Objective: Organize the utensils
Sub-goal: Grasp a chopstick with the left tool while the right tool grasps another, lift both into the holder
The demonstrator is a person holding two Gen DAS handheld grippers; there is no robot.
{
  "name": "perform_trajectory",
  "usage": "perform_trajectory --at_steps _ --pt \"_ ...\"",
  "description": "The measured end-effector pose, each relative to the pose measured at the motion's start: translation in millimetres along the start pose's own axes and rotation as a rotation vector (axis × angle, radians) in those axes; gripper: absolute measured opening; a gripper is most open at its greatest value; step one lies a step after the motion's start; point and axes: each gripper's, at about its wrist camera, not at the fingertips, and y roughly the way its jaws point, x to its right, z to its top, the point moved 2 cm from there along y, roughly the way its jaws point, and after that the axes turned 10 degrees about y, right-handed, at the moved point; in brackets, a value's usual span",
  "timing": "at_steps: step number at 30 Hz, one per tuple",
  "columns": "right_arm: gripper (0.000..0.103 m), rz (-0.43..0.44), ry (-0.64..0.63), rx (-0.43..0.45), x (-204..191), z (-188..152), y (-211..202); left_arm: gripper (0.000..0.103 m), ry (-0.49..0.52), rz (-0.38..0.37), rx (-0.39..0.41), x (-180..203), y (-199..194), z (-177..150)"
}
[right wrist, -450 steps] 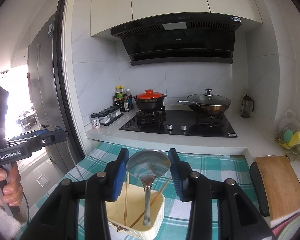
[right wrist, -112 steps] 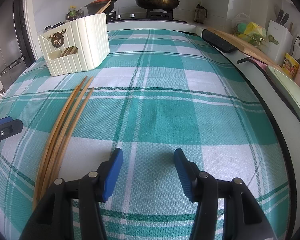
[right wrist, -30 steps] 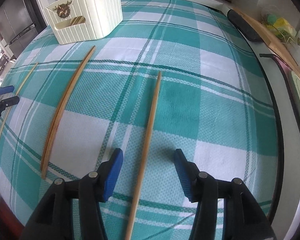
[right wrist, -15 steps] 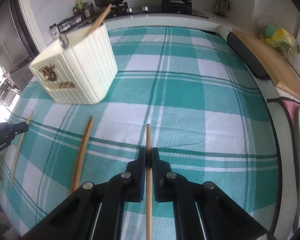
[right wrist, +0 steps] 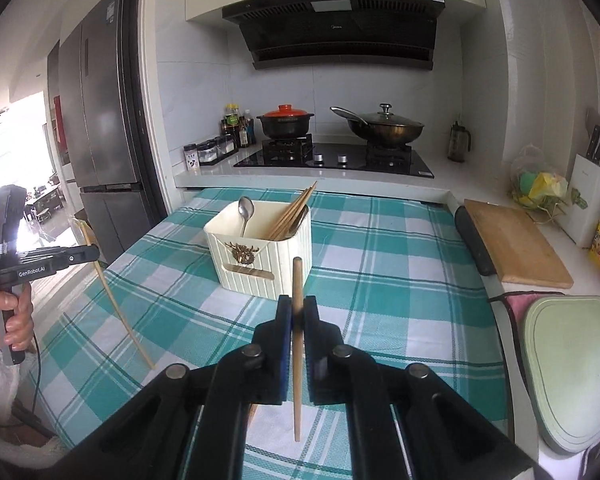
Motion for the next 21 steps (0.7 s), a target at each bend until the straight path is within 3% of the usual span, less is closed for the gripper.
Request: perform_trajectory --at_steps 13,17,21 --pt "0.006 0.000 0.003 0.049 -5.1 25.4 5.1 0.004 0.012 -0.017 0.072 -0.4 -19.7 21.0" --pt "0.006 0.014 -0.005 0.124 -9.8 51.6 6.4 0.004 0.012 -0.009 0.157 -7.2 -34.7 49.6" --pt "0.006 0.042 -0.012 0.224 -21.4 93.3 13.6 0.004 0.015 0.040 0.302 -13.2 -46.6 95.0"
